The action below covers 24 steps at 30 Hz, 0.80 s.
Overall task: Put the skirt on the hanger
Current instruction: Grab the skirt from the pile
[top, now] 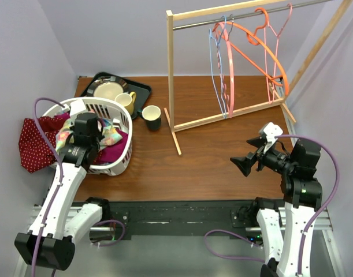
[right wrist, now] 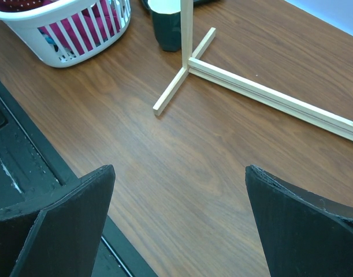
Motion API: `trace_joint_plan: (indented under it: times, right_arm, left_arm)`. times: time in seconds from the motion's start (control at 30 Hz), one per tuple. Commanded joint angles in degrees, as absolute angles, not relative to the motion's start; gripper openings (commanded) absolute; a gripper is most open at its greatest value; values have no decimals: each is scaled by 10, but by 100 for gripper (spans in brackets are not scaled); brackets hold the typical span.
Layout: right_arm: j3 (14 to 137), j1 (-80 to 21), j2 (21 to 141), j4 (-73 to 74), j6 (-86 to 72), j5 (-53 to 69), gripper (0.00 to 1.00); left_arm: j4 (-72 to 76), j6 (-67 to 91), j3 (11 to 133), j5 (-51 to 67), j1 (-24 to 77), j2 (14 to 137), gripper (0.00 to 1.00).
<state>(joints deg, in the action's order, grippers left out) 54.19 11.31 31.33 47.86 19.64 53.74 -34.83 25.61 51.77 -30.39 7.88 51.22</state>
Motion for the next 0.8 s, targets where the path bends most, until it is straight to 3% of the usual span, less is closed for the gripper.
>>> trace_joint_plan:
  times: [0.0,0.1,0.37,0.57,0.67,0.77]
  right_arm:
    - [549,114,308,461,208,555,99]
    - [554,114,308,466,209,556,99]
    - [559,114,308,468,209,555,99]
    - [571,113,315,469,209,551,99]
    - [575,113,316,472,210,544,99]
    - [580,113,319,478,213,541,99]
  left_arm:
    - [-333,240,567,-315,74,500,11]
    - [-346,230,615,-305,74,483,0]
    - [-394,219,745,-262,74,466,0]
    - [-380,232,898,-35,74,519,0]
    - [-332,250,999,90,76,553,0]
    - [-252,294,1021,237,91,572,0]
